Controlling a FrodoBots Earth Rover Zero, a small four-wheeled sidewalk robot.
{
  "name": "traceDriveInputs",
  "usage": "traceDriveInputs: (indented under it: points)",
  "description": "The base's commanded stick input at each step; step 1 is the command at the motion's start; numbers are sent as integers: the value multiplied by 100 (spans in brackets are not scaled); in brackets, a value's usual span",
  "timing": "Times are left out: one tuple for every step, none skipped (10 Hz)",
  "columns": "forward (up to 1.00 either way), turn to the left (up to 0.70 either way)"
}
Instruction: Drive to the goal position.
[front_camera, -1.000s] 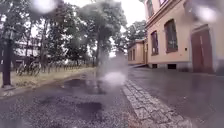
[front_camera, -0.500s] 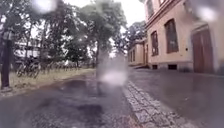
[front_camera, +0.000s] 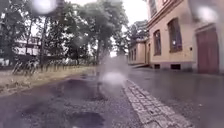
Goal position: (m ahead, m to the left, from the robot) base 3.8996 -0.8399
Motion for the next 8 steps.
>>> traceDriveInputs:
  points:
    - [70, 2]
    - [70, 3]
    - [70, 10]
    - [70, 14]
    - [70, 14]
    - [70, 10]
    - [70, 3]
    - [70, 1]
